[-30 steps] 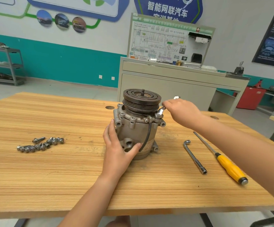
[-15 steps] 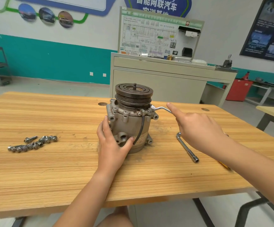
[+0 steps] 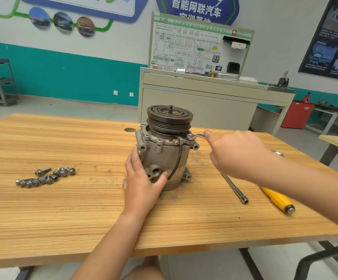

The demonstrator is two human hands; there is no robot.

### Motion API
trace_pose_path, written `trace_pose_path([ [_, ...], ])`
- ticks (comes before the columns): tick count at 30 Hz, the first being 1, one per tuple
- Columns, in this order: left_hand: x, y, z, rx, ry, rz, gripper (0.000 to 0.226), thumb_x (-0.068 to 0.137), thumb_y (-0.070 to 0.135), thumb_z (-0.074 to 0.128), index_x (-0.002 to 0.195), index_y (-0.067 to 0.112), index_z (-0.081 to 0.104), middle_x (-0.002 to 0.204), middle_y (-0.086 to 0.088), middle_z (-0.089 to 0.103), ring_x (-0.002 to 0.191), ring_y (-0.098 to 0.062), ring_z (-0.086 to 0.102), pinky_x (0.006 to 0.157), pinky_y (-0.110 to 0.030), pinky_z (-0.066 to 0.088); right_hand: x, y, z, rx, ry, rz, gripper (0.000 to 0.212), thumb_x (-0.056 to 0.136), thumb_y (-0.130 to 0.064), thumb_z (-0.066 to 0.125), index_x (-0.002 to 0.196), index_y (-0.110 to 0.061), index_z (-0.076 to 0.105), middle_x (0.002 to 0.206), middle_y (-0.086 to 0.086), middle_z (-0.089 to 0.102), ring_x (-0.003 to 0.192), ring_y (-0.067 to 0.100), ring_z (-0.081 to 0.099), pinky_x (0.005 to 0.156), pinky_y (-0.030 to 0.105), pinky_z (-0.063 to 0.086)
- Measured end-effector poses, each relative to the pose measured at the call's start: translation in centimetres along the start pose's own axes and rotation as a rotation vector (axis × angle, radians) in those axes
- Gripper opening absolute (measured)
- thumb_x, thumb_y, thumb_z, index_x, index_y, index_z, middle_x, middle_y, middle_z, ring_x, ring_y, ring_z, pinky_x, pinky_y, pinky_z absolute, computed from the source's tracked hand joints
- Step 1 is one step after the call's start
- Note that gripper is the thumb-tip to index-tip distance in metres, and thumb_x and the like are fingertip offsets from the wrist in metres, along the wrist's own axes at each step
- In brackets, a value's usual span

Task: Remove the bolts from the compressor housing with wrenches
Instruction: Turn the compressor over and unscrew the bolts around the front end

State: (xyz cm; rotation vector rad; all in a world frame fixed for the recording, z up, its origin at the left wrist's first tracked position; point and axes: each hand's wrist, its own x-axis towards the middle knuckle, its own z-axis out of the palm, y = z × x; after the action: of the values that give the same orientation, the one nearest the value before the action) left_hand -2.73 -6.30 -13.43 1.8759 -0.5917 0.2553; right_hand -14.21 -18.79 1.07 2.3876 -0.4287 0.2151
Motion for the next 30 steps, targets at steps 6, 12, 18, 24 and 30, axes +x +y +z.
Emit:
trace_pose_path([
  [6,0.0,0.1,-0.1,0.008,-0.007,-0.001,0.106,0.076,0.039,0.074,0.150,0.023,0.000,0.152,-0.004,0.016,0.135,-0.025,0.033,0.102,-0.055,0.037,4.2,3.8,3.3,-0.072,0.100,-0.102,0.038,0.089,0.000,0.039,0.124,-0.017,0.041,0.061,-0.003,0.047,0.051,0.017,0.044,0.041,0.026,0.029],
  [12,0.0,0.0,-0.1,0.011,-0.008,0.001,0.106,0.076,0.039,0.074,0.150,0.024,0.000,0.152,-0.002,0.015,0.136,-0.023,0.031,0.105,-0.053,0.036,8.3,0.8,6.9,0.268,0.270,-0.068,0.033,0.090,0.003,0.037,0.120,-0.007,0.051,0.110,0.008,0.061,0.099,0.027,0.056,0.074,0.034,0.046],
  [18,0.0,0.1,-0.1,0.008,-0.020,-0.005,0.106,0.077,0.038,0.074,0.150,0.024,-0.001,0.152,-0.001,0.014,0.134,-0.026,0.035,0.103,-0.055,0.036,4.9,2.3,5.7,0.880,0.554,0.200,0.029,0.097,-0.014,0.041,0.124,-0.008,0.049,0.079,0.013,0.063,0.073,0.033,0.059,0.065,0.043,0.047],
  [24,-0.1,0.2,-0.2,0.011,-0.024,-0.016,0.106,0.077,0.039,0.074,0.150,0.023,-0.001,0.152,-0.003,0.015,0.131,-0.028,0.039,0.102,-0.055,0.037,-1.4,2.9,3.1,0.513,0.240,0.123,0.031,0.096,-0.021,0.038,0.126,-0.020,0.046,0.066,-0.001,0.050,0.061,0.022,0.048,0.051,0.031,0.035],
  [30,-0.2,0.3,-0.2,0.015,-0.008,-0.014,0.104,0.077,0.036,0.074,0.150,0.021,0.002,0.152,-0.006,0.017,0.134,-0.026,0.034,0.102,-0.057,0.036,-1.8,1.0,0.7,0.300,0.033,0.090,0.049,0.093,-0.008,0.037,0.137,-0.027,0.030,0.075,-0.001,0.050,0.068,0.020,0.049,0.049,0.030,0.040],
])
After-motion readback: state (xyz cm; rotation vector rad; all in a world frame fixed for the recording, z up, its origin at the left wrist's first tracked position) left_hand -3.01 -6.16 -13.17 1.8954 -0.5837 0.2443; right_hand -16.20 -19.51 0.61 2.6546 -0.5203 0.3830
